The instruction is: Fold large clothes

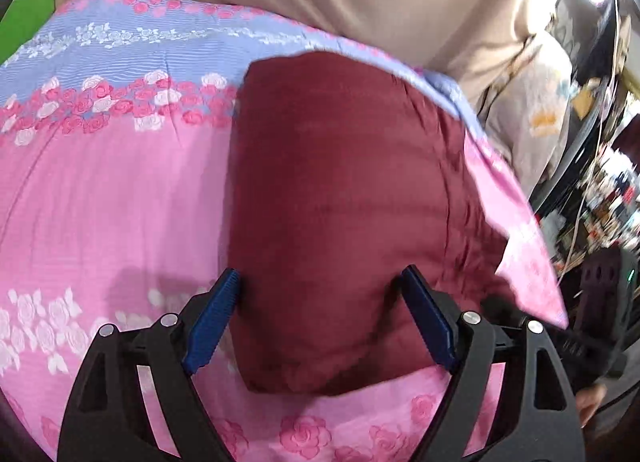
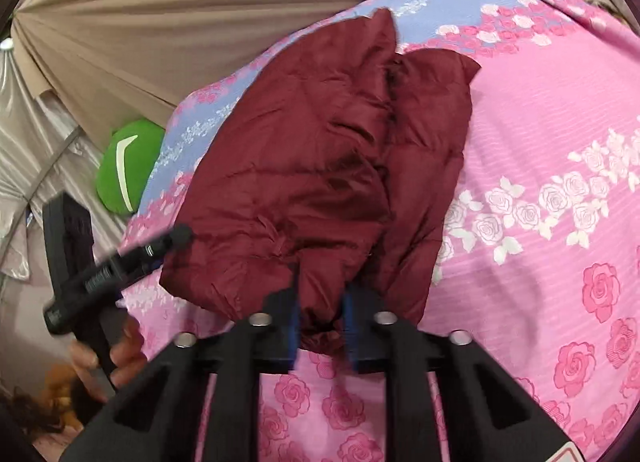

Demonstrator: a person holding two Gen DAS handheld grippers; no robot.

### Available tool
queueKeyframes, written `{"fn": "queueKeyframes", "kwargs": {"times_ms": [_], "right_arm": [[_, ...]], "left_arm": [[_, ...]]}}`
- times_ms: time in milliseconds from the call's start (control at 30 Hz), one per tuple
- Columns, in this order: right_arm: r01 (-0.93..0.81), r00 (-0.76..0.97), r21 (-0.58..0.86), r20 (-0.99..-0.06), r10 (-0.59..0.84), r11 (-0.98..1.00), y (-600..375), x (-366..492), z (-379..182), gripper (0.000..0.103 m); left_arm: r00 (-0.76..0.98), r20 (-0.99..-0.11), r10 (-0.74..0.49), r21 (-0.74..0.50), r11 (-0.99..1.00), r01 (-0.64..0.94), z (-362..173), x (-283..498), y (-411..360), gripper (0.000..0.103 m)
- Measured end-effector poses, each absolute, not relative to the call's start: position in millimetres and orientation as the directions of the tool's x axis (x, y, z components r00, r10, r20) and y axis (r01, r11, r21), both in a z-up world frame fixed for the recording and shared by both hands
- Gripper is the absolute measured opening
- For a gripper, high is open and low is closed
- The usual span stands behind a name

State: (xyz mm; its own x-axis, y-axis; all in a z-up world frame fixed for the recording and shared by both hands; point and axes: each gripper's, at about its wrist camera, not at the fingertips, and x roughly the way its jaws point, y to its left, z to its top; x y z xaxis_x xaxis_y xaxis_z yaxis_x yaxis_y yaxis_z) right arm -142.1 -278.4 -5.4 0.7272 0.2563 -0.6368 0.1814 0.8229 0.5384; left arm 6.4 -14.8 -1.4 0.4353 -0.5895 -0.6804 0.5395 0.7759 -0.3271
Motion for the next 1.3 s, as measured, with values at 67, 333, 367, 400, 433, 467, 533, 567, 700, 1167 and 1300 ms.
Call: {"fn": "queueKeyframes", "kwargs": {"times_ms": [67, 333, 367, 400, 433, 467, 533, 567, 700, 1167, 1300], "right_arm": [[0.209, 0.74, 0.535, -0.633, 0.225, 0.818, -288.3, -149.6, -4.1, 0.006], [0.298, 0.681, 0.49, -0.711, 0.178, 0.819, -302.8, -156.0, -43.1, 0.01], [0.3, 0.68, 0.486, -0.713, 0.173, 0.821, -302.2, -156.1, -38.7, 0.014], [0.301, 0.683, 0.487, -0.71, 0.171, 0.82, -301.5, -158.0, -34.3, 0.019], [0.308, 0.687, 0.488, -0.708, 0.164, 0.816, -301.9, -160.3, -28.7, 0.029], [0.317, 0.694, 0.487, -0.704, 0.151, 0.814, -302.7, -162.0, -21.6, 0.04], [0.318, 0.724, 0.502, -0.677, 0.136, 0.804, -306.3, -162.9, -9.5, 0.059], [0.312, 0.737, 0.515, -0.662, 0.138, 0.798, -309.3, -161.1, -7.0, 0.066], [0.319, 0.74, 0.547, -0.654, 0.158, 0.774, -318.5, -140.3, -9.2, 0.071], [0.34, 0.702, 0.585, -0.679, 0.215, 0.736, -311.9, -93.3, -33.3, 0.085], [0.338, 0.698, 0.561, -0.688, 0.198, 0.756, -305.6, -87.3, -32.7, 0.087]], "left_arm": [[0.436, -0.701, -0.565, -0.267, 0.775, 0.573, -4.1, -3.6, -23.0, 0.078], [0.446, -0.732, -0.515, -0.165, 0.769, 0.618, -15.3, -30.0, -46.0, 0.078], [0.445, -0.733, -0.515, -0.167, 0.77, 0.615, -12.0, -28.8, -44.5, 0.078], [0.444, -0.73, -0.519, -0.18, 0.774, 0.608, -7.0, -26.6, -40.5, 0.077], [0.449, -0.723, -0.526, -0.194, 0.778, 0.598, -2.2, -24.9, -35.6, 0.077], [0.468, -0.706, -0.531, -0.207, 0.787, 0.581, 6.1, -21.7, -27.9, 0.079], [0.514, -0.686, -0.515, -0.2, 0.812, 0.548, 17.5, -14.8, -21.0, 0.094], [0.531, -0.678, -0.509, -0.2, 0.823, 0.532, 21.1, -11.2, -19.0, 0.098], [0.497, -0.697, -0.516, -0.263, 0.829, 0.493, 24.0, 15.1, -25.4, 0.098], [0.37, -0.769, -0.521, -0.309, 0.81, 0.498, -15.3, 45.9, -61.1, 0.098], [0.373, -0.768, -0.521, -0.311, 0.813, 0.493, -20.0, 48.5, -62.6, 0.098]]}}
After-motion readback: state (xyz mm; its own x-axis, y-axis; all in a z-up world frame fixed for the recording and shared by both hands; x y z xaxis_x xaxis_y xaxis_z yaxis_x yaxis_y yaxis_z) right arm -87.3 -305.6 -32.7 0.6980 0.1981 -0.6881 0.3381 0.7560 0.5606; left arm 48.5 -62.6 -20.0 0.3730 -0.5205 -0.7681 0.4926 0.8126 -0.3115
